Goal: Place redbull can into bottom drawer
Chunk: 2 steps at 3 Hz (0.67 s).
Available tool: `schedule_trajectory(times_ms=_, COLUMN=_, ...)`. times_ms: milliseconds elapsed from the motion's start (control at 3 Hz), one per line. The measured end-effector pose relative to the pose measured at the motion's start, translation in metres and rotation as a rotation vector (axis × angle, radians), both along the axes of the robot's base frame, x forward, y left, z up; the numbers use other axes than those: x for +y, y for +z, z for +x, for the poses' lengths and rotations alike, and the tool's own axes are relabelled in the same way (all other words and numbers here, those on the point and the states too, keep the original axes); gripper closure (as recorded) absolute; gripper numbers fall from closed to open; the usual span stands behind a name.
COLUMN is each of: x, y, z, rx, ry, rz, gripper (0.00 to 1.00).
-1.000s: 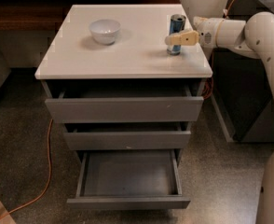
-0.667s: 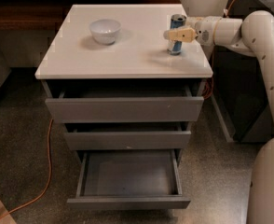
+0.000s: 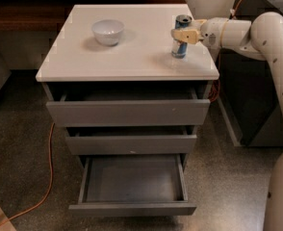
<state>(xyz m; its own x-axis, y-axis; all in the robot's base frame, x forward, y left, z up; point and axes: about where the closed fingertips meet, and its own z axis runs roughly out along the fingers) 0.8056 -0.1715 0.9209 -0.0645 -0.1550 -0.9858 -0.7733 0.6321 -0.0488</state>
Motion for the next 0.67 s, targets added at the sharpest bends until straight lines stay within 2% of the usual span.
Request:
schedule_trajectory(times_ms=333, x=0.01, y=0.006, z=-0.032, rx=-0.035, ry=0.056, rz=0.004, gripper=0.98)
schedule_trajectory(times_ms=667, x=0.02, y=0.019, z=-0.07, rx=-0.08, ry=0.104, rz=-0.001, gripper=1.0)
